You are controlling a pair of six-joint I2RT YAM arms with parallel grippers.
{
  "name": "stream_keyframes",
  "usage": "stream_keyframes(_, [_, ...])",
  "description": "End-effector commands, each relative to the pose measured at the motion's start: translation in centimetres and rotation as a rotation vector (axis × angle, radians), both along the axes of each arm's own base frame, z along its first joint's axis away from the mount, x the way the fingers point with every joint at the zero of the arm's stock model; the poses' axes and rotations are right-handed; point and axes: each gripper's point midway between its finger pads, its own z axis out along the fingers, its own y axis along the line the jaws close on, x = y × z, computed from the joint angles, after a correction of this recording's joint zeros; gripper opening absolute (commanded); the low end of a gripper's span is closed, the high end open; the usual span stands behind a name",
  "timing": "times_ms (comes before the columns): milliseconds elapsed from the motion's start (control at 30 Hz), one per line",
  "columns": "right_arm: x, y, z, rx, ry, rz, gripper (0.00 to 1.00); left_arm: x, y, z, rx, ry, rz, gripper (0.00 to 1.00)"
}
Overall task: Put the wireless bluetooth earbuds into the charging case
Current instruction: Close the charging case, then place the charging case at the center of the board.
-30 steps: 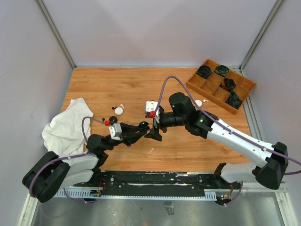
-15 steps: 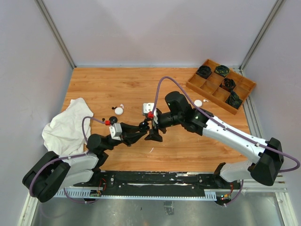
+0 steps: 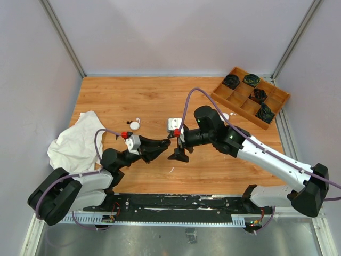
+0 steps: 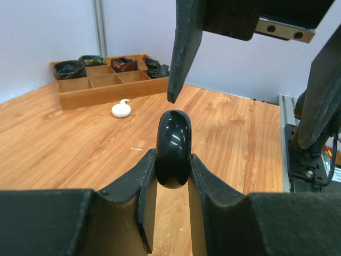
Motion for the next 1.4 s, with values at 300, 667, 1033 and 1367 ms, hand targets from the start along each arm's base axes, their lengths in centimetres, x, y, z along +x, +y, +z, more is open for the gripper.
stream_keyframes(300, [6.2, -5.0, -1.7, -0.06, -0.049, -0.526, 0.86, 5.2, -1.6, -1.4, -0.023, 0.395, 0.108, 0.0])
stream_keyframes(667, [8.0, -9.4, -4.4, -0.013, -0.023, -0.852, 0.88, 8.7, -3.6, -8.6, 0.118, 0.863, 0.206, 0.06])
stream_keyframes(1033, [7.7, -12.4, -5.9, -0.016, -0.06, -0.937, 0.9, 10.9, -7.3, -12.8, 0.143, 1.15, 0.168, 0.07])
stream_keyframes(1367, [7.8, -12.8, -6.4, -0.02, -0.072, -0.949, 0.9, 10.5, -7.8, -16.7, 0.147, 1.333, 0.182, 0.18])
